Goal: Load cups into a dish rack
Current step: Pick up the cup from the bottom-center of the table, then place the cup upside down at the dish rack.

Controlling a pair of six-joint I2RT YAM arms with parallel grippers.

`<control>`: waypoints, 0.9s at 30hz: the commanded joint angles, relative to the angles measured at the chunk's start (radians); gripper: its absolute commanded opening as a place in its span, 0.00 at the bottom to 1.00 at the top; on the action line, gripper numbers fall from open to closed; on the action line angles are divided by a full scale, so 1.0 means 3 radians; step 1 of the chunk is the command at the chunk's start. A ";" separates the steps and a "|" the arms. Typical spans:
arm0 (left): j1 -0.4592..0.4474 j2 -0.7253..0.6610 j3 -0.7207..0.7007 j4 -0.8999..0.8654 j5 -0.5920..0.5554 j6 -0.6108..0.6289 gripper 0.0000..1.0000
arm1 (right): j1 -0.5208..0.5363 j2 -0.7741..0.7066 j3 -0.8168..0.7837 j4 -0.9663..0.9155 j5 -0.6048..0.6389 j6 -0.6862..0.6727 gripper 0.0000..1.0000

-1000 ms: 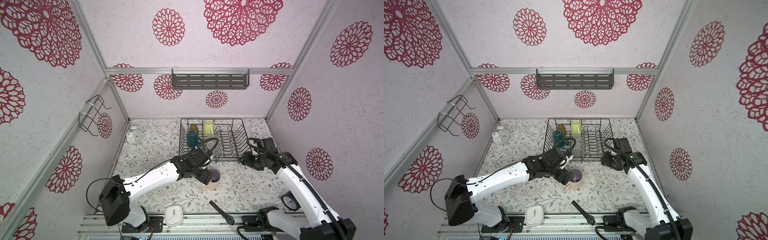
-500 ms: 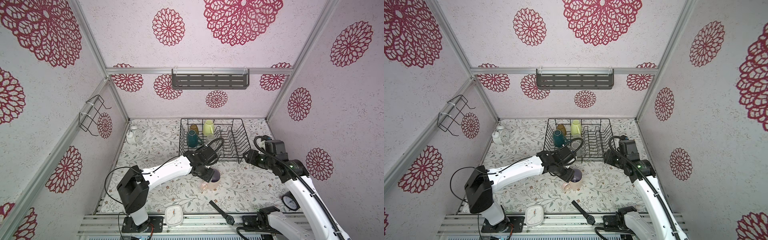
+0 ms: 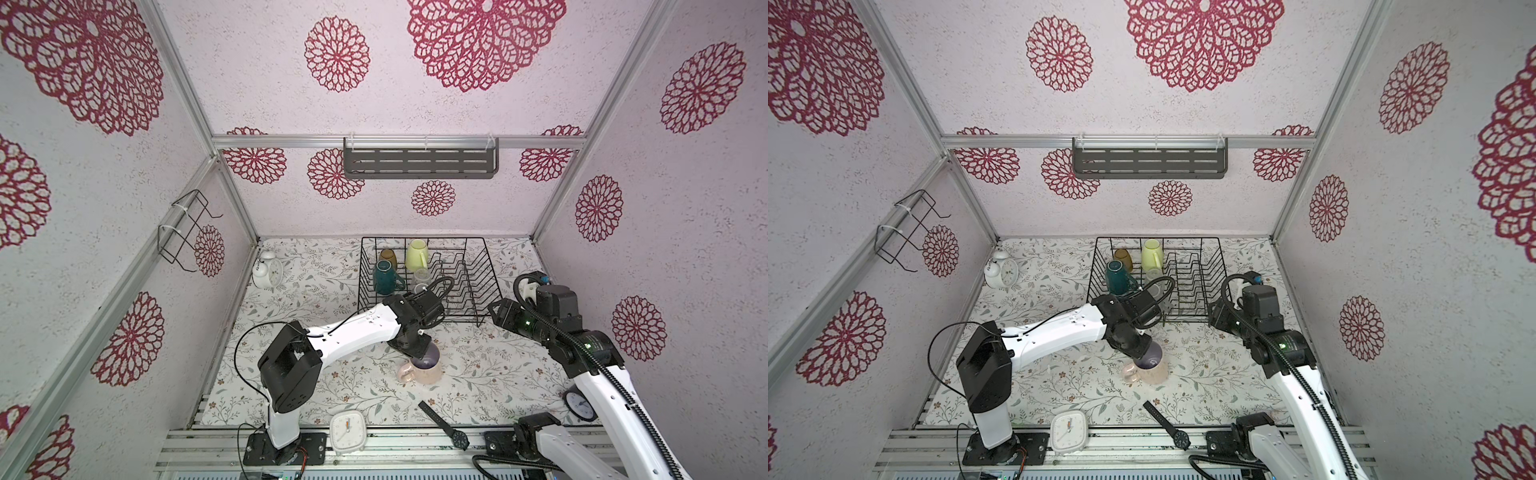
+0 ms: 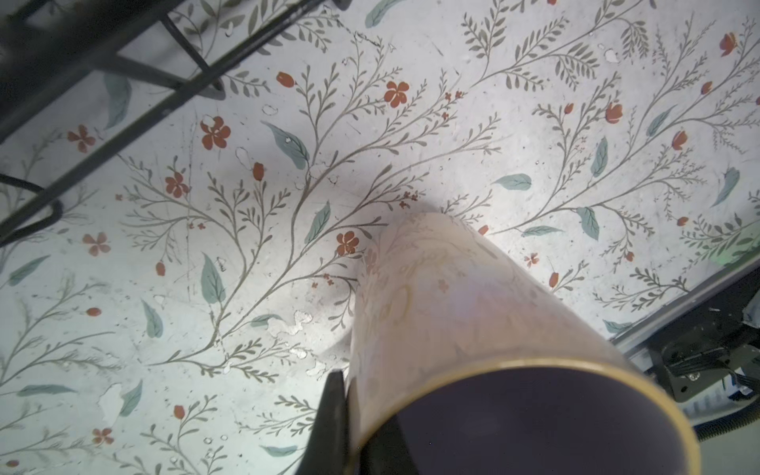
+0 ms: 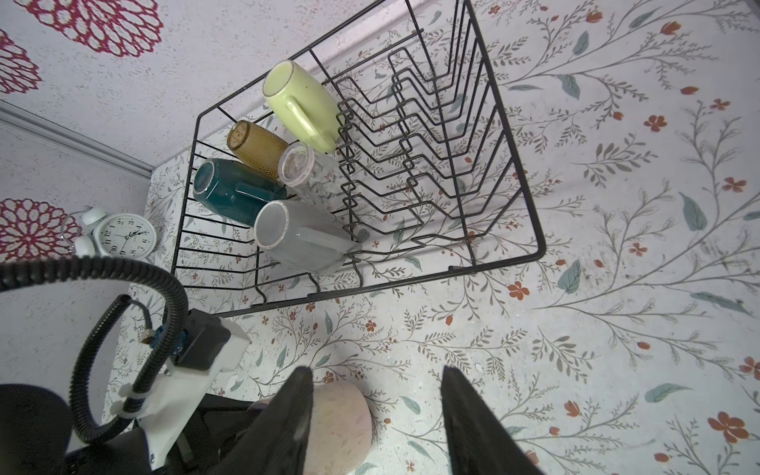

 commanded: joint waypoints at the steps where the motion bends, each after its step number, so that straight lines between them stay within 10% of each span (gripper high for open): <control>1: 0.0107 -0.0458 -0.0155 0.0065 -0.0033 0.0072 0.00 | -0.0011 -0.0090 -0.0059 0.0235 -0.0080 0.0003 0.54; 14: 0.1218 -0.2504 -0.1463 0.1707 0.1180 0.0005 0.00 | 0.0002 -0.0368 -0.0811 0.2191 -0.2005 -0.0210 0.61; 21: 0.1580 -0.2551 -0.1538 0.2340 0.2284 -0.0229 0.00 | 0.0331 -0.0415 -0.1297 0.3599 -0.2366 -0.0183 0.67; 23: 0.1602 -0.2518 -0.1544 0.2523 0.2529 -0.0326 0.00 | 0.0516 -0.0299 -0.1283 0.3790 -0.2428 -0.0140 0.98; 27: 0.1635 -0.2496 -0.1533 0.2795 0.2798 -0.0512 0.00 | 0.0765 -0.0048 -0.1261 0.4372 -0.2530 0.0236 0.99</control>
